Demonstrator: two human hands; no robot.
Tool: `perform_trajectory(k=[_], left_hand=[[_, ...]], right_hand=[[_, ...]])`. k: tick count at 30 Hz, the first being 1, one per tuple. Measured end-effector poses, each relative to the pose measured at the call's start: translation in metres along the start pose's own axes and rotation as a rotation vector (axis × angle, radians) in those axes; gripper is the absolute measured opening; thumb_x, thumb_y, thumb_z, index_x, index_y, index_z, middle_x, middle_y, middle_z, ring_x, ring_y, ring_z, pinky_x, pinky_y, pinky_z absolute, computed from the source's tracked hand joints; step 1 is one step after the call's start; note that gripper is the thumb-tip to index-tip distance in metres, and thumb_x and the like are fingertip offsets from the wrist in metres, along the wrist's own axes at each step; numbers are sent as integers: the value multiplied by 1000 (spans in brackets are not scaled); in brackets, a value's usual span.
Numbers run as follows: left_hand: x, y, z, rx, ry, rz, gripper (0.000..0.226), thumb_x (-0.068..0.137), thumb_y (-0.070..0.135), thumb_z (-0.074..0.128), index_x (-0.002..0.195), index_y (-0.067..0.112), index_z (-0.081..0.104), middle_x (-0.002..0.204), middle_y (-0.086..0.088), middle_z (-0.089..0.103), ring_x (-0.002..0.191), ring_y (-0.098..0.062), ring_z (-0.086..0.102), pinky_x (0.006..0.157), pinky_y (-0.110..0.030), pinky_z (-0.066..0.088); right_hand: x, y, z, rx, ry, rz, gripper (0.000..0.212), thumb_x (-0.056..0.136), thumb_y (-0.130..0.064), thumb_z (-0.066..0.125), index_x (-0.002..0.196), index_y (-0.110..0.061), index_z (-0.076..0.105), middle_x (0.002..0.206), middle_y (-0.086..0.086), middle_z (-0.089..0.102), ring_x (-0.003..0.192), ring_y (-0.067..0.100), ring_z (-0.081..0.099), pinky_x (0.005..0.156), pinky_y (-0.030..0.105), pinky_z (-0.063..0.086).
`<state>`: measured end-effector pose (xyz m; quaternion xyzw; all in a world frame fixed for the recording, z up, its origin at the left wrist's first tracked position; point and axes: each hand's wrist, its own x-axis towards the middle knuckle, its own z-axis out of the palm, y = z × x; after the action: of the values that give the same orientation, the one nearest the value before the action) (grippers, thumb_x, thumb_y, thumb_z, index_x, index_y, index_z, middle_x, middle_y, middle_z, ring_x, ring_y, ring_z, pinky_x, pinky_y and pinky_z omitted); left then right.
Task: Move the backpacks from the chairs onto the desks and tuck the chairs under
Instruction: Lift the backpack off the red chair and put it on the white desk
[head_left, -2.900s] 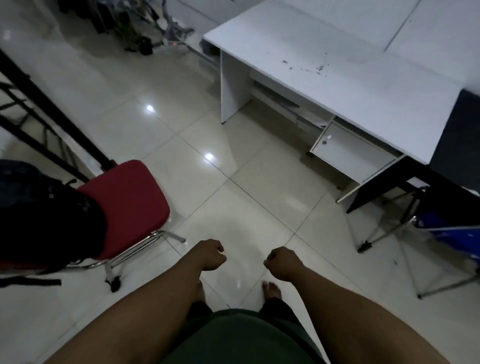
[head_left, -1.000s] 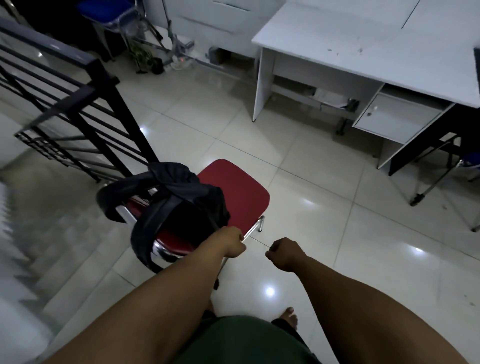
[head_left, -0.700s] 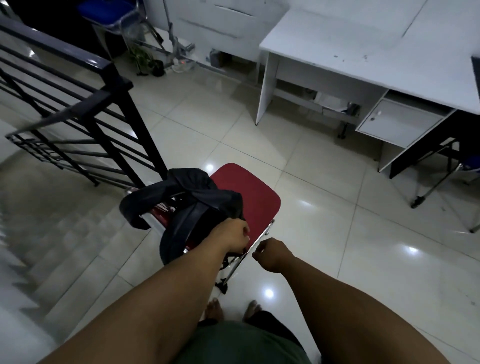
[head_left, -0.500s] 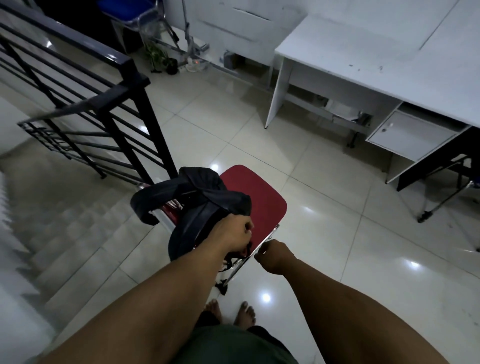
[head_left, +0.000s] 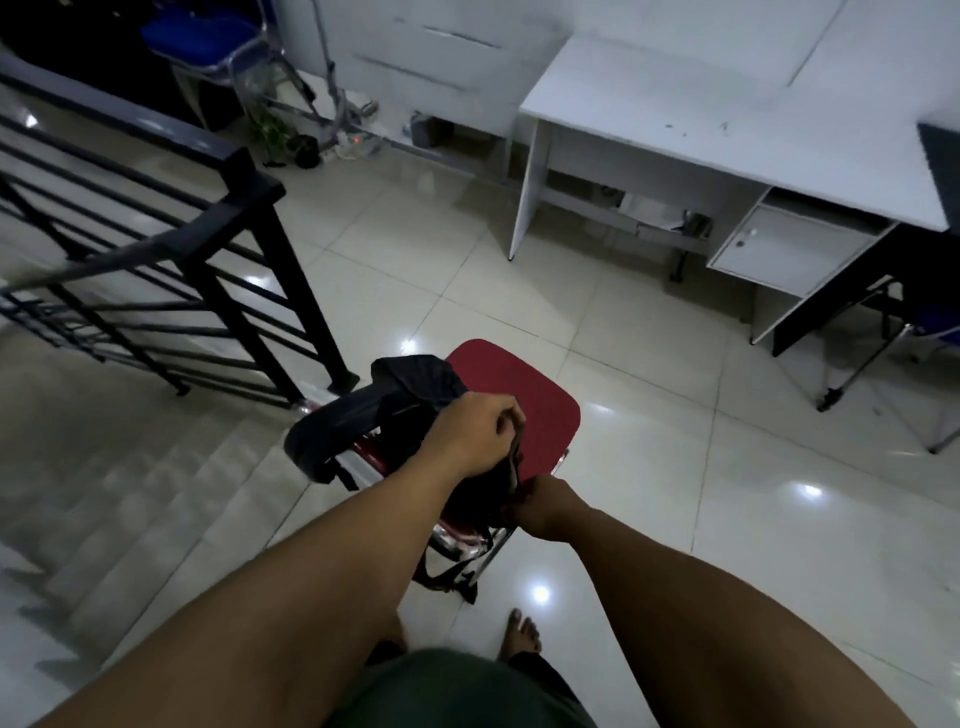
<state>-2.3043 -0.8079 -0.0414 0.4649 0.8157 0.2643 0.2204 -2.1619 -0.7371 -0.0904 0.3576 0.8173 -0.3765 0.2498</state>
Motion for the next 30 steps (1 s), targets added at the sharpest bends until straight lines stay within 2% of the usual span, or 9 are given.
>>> perform_trajectory(k=[6,11,15,17,19,21,23,26,30], left_hand=[[3,-47,-44,267,178,42,16,84,20,56,97,25,65,105,5,58,107,-17,49,90,-36,45],[-11,-85,-57,388,142,-97,31,83,28,55,113,22,56,121,-4,50,115,-24,44,98,-39,37],[-13,-92,-64,419,93,-234,47,84,42,50,125,19,49,129,-9,49,119,-29,44,101,-46,35],[-14,-94,-67,407,51,-346,61,83,53,48,132,17,43,131,-12,49,119,-33,47,100,-49,35],[-14,-97,-69,364,-12,-430,73,81,60,46,138,15,38,130,-14,53,117,-35,51,98,-48,40],[-10,-99,-70,352,-46,-452,79,79,63,46,139,14,38,127,-14,57,116,-35,53,97,-46,41],[-7,-101,-72,394,-27,-415,77,77,64,45,136,14,44,123,-14,59,115,-34,53,98,-46,37],[-4,-103,-75,536,39,-280,71,75,65,42,126,17,53,115,-12,61,110,-31,52,98,-44,33],[-1,-108,-79,670,56,-125,67,74,64,38,119,20,59,108,-8,61,106,-27,49,97,-42,31]], right_hand=[[2,-61,9,353,1,31,16,82,-11,54,85,-7,69,71,6,64,53,14,57,50,24,48],[5,-88,12,509,-28,36,20,65,-15,54,77,-12,68,69,7,68,56,18,65,54,28,49],[6,-89,15,736,44,112,30,90,-20,43,78,-9,69,67,10,72,59,25,70,54,27,51],[3,-92,12,946,104,150,31,92,-22,39,74,-11,62,54,6,67,46,22,65,42,21,46],[3,-95,8,1113,50,165,35,94,-38,39,85,-11,59,61,9,66,51,24,65,45,24,49],[3,-94,3,1095,-83,171,56,93,-62,37,116,-15,56,91,14,70,79,30,71,61,31,56],[4,-90,1,960,-156,168,66,84,-71,53,121,-17,53,109,13,67,96,32,69,72,37,58],[3,-82,-2,842,-114,157,61,69,-57,78,112,-15,67,101,6,73,88,25,71,76,38,57],[6,-68,-8,703,36,169,45,64,-55,81,94,-22,72,86,1,77,77,20,75,77,35,60]])
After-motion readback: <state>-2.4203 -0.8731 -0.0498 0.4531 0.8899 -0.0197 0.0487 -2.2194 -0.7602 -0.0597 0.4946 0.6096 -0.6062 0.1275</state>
